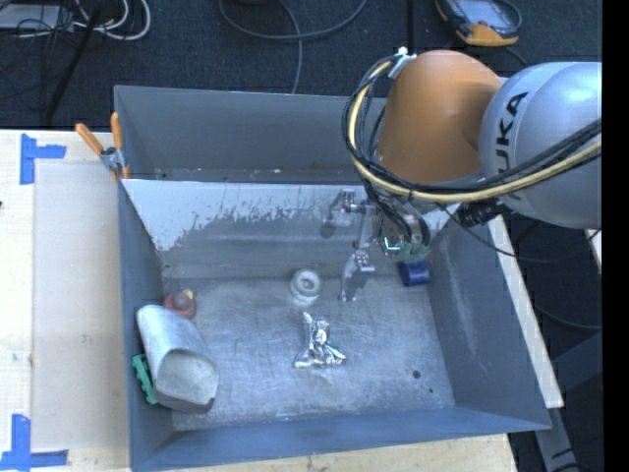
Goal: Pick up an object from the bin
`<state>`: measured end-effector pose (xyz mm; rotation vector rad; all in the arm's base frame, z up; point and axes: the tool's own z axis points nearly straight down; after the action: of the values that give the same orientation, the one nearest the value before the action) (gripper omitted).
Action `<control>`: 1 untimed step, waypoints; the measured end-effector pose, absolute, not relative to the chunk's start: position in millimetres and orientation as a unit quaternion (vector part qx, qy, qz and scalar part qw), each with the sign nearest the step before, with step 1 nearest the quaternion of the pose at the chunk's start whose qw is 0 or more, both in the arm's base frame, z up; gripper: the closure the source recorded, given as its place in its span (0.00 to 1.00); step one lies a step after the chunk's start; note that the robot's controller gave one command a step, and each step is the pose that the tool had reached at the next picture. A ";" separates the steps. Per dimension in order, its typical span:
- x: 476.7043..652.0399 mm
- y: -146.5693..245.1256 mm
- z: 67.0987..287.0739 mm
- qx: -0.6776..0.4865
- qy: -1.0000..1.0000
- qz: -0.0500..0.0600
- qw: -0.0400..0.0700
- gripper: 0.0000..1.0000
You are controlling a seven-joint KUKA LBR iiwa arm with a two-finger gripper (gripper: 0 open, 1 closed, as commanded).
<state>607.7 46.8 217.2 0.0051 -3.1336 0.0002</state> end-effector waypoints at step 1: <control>609.8 39.8 273.8 -0.040 -0.999 0.000 -0.003 0.00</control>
Offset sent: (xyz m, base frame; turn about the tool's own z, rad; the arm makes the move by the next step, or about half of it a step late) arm 0.0008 -0.0061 0.0542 0.0835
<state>609.8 39.8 273.8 -0.1274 -3.1453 -0.0008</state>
